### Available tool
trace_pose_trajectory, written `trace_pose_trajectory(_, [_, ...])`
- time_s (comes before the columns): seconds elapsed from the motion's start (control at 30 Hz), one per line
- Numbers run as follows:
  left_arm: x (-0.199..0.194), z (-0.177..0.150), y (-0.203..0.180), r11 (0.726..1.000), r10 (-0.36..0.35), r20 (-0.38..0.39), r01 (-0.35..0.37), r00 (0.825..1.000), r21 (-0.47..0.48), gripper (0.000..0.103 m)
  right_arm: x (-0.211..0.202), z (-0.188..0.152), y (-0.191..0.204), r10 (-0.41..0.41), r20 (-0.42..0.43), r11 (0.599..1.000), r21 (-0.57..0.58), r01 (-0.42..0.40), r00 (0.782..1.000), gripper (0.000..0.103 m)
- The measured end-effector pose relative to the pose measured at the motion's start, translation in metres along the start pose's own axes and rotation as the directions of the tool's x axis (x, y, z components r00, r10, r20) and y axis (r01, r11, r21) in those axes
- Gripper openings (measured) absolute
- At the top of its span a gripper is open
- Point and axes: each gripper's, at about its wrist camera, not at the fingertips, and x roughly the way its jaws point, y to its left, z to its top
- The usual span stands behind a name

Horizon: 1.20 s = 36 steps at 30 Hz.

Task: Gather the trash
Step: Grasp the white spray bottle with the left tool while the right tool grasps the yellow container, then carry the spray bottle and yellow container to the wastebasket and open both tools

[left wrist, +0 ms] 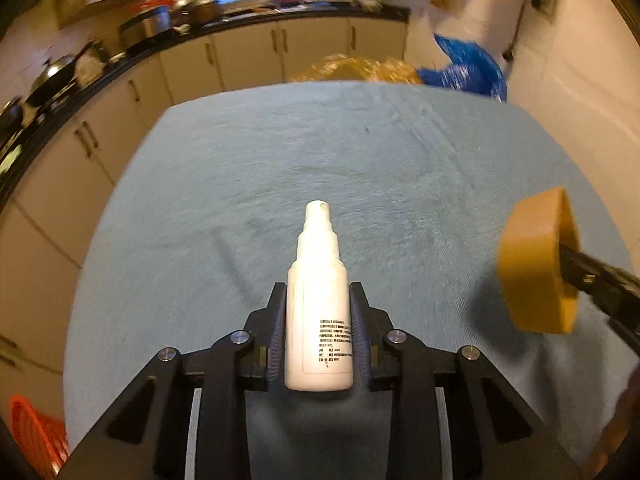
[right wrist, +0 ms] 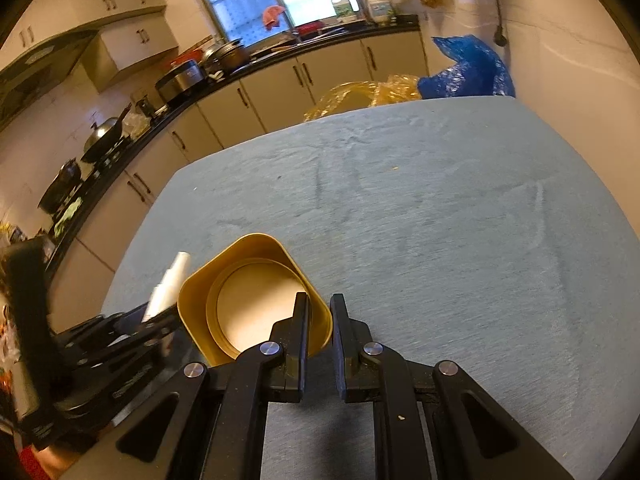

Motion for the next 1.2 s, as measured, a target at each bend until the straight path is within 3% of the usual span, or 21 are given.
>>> trace_pose_trajectory(0.23, [-0.063, -0.037, 0.031, 0.994, 0.049, 0.111, -0.038, 0.993, -0.099, 0.029, -0.005, -0.014, 0.037, 0.028, 0.015, 0.991, -0.128, -0.026, 1.0, 0.011])
trace_pose_trajectory(0.4, [-0.103, -0.061, 0.042, 0.988, 0.111, 0.177, -0.089, 0.978, -0.128, 0.029, -0.013, -0.025, 0.06, 0.063, 0.036, 0.976, -0.21, -0.054, 0.997, 0.011])
trace_pose_trajectory(0.87, [-0.173, -0.113, 0.063, 0.977, 0.165, 0.257, -0.122, 0.952, -0.175, 0.029, -0.062, -0.058, 0.101, 0.114, 0.045, 0.953, -0.286, -0.097, 0.992, 0.011])
trace_pose_trajectory(1.2, [-0.21, -0.141, 0.103, 0.958, 0.21, 0.291, -0.137, 0.934, -0.25, 0.029, -0.082, -0.076, 0.162, 0.182, 0.019, 0.914, -0.371, -0.162, 0.983, 0.011])
